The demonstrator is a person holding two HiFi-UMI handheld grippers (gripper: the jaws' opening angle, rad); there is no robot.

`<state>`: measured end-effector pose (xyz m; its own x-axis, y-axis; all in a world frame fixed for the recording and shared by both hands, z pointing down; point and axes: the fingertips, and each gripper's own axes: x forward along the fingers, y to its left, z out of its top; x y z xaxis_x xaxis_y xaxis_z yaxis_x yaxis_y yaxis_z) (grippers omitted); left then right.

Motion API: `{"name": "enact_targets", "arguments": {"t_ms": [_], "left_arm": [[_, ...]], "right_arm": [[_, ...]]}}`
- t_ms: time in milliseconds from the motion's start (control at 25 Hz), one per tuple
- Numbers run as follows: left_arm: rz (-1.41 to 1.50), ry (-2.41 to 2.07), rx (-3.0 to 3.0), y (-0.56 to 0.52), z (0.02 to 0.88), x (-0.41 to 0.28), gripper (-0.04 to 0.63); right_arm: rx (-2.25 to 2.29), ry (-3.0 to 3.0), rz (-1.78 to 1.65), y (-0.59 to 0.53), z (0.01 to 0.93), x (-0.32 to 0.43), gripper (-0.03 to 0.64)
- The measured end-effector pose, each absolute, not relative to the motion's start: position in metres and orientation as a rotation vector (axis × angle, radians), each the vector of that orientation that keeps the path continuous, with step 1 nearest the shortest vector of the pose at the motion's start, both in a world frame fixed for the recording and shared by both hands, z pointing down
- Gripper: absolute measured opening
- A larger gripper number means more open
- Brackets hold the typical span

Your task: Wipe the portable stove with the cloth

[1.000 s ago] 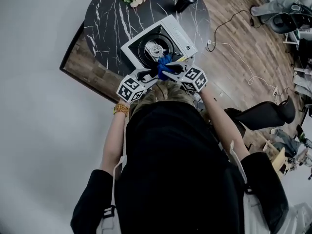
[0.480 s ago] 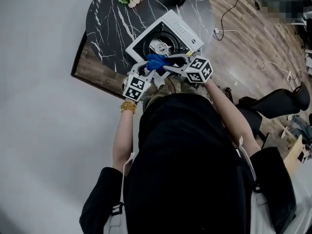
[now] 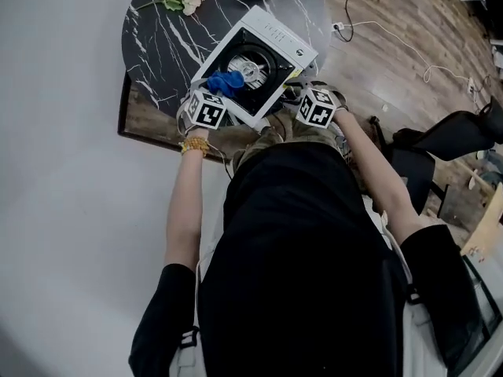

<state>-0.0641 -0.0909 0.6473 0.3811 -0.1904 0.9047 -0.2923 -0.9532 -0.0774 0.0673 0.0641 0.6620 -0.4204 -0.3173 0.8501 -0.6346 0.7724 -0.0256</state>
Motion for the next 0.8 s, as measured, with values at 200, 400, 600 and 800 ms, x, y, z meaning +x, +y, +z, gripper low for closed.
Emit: {"name": "enact_targets", "arguments": {"t_ms": [200,400,600,800], "left_arm": [[1.759,-0.368,2.484,-0.087,0.651,-0.063,0.097],[1.835,-0.194,2.509,-0.056,0.655,-0.041,0.091],[1.808,-0.163,2.521,-0.045,0.652,-0.037,0.087],[1.713,0.006,2.501,-0.005,0.655,-0.030,0.089]], "right_arm": [[0.695,-1.989,0.319,0.062,0.674,0.063,0.215],[0.718,-1.994,0.353,0.060,0.672,0.068,0.182],[0.697,-1.998,0.355,0.059,0.670,0.067,0.176],[0.680,-1.987,0.352,0.059,0.671,0.068,0.172]]}}
